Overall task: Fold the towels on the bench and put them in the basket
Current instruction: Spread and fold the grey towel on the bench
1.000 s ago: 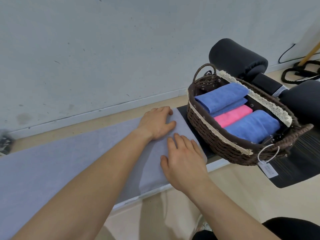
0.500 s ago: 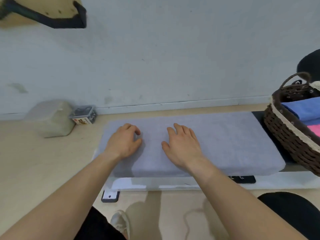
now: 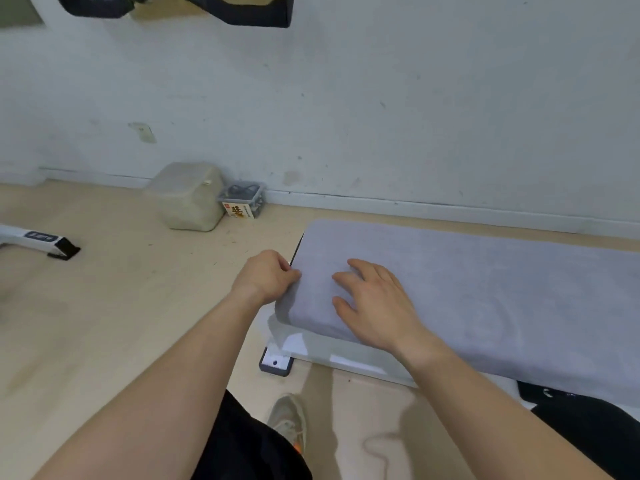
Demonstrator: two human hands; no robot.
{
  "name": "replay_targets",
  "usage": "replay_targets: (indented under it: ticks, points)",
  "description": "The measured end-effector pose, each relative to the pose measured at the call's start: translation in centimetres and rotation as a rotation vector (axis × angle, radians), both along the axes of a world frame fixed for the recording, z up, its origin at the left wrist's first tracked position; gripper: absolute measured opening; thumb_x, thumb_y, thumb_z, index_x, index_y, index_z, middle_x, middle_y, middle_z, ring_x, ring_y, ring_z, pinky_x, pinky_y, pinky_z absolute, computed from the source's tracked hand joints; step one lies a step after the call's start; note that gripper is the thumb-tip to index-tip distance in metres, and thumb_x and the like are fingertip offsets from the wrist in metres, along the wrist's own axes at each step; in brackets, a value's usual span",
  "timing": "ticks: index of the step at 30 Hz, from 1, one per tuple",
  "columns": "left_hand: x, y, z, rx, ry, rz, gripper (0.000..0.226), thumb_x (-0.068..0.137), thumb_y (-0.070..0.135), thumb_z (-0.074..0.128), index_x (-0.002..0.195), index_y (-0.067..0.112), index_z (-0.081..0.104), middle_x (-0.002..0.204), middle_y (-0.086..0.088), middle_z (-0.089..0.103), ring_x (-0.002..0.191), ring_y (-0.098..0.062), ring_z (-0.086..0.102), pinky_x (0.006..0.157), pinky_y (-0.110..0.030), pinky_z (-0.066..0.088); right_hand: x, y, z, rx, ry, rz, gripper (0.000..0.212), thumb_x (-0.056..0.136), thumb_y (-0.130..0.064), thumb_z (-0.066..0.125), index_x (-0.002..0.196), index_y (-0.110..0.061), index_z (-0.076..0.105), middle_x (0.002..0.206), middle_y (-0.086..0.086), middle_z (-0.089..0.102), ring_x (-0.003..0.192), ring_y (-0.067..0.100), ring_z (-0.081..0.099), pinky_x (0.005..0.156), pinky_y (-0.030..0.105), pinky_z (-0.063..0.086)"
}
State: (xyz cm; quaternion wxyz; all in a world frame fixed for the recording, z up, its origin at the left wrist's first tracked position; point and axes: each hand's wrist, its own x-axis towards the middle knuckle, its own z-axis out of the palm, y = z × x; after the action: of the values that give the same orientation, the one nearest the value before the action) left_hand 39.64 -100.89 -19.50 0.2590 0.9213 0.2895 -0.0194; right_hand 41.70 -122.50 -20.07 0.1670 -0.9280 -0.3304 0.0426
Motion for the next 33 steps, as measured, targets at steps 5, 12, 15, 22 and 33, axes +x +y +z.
replay_targets:
  ticks: [5, 12, 15, 22, 33]
  points:
    - [0.0, -0.4, 0.9, -0.016, 0.107, 0.023, 0.035, 0.083, 0.041, 0.06, 0.069, 0.009, 0.066, 0.065, -0.007, 0.071, 0.068, -0.027, 0.07, 0.069, -0.037, 0.061, -0.4, 3.3, -0.4, 0.092, -0.056, -0.052, 0.03, 0.095, -0.036, 0.053, 0.121, -0.034, 0.066, 0.111, -0.003, 0.058, 0.104, 0.023, 0.058, 0.087, 0.037, 0.046]
    - [-1.1, 1.5, 1.7, -0.203, 0.214, -0.102, 0.028, 0.094, 0.035, 0.061, 0.086, 0.009, 0.069, 0.079, -0.003, 0.068, 0.061, -0.014, 0.062, 0.052, -0.023, 0.048, -1.9, 6.6, -1.6, 0.161, -0.015, -0.118, 0.027, 0.094, -0.029, 0.049, 0.112, -0.034, 0.069, 0.103, -0.004, 0.062, 0.097, 0.022, 0.06, 0.083, 0.036, 0.047]
    - [-1.5, 2.1, 1.6, -0.271, 0.176, -0.146, 0.021, 0.096, 0.029, 0.062, 0.081, 0.014, 0.066, 0.08, 0.0, 0.065, 0.063, -0.012, 0.059, 0.055, -0.023, 0.047, -2.1, 7.4, -1.3, 0.16, 0.014, -0.195, 0.026, 0.091, -0.028, 0.048, 0.107, -0.032, 0.068, 0.102, -0.004, 0.063, 0.096, 0.022, 0.059, 0.083, 0.036, 0.044]
    - [-1.7, 2.8, 2.7, -0.42, 0.061, -0.169, 0.011, 0.09, 0.022, 0.069, 0.081, 0.018, 0.072, 0.082, 0.003, 0.07, 0.064, -0.009, 0.062, 0.055, -0.02, 0.047, -1.3, 8.3, 0.7, 0.146, 0.233, -0.29, 0.034, 0.094, -0.022, 0.037, 0.112, -0.027, 0.066, 0.114, -0.003, 0.068, 0.107, 0.028, 0.06, 0.091, 0.038, 0.044]
    - [-0.8, 2.7, 2.8, -0.594, -0.01, -0.002, 0.02, 0.095, 0.016, 0.051, 0.101, 0.015, 0.07, 0.082, 0.001, 0.075, 0.07, -0.014, 0.067, 0.064, -0.024, 0.048, 0.0, 9.9, 2.2, 0.06, 0.383, -0.343, 0.037, 0.084, -0.061, 0.05, 0.09, -0.025, 0.059, 0.089, -0.005, 0.067, 0.088, 0.023, 0.062, 0.09, 0.042, 0.047]
